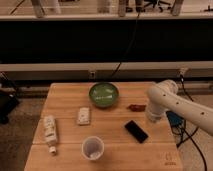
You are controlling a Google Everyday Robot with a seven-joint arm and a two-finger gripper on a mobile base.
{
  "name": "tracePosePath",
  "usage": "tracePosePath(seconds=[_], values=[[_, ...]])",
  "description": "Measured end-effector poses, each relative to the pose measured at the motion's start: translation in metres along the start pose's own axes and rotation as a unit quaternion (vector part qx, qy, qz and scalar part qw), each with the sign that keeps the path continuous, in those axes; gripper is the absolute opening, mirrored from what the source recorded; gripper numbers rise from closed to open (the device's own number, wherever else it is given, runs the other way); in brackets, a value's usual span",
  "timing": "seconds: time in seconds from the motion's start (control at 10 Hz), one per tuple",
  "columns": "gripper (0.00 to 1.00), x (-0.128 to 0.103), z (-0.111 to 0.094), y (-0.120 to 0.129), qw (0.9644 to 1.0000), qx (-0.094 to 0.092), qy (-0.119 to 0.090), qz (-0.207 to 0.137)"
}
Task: Push the eraser across the table
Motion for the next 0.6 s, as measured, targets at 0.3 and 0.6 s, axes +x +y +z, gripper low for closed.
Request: tracePosePath(seconds=[0.3,0.6], values=[[0.01,0.001,0.008,-0.003,0.9999,-0.01,0.001,-0.011],[0.01,-0.009,0.023,-0.002,0.9992,-0.023,0.009,-0.03]])
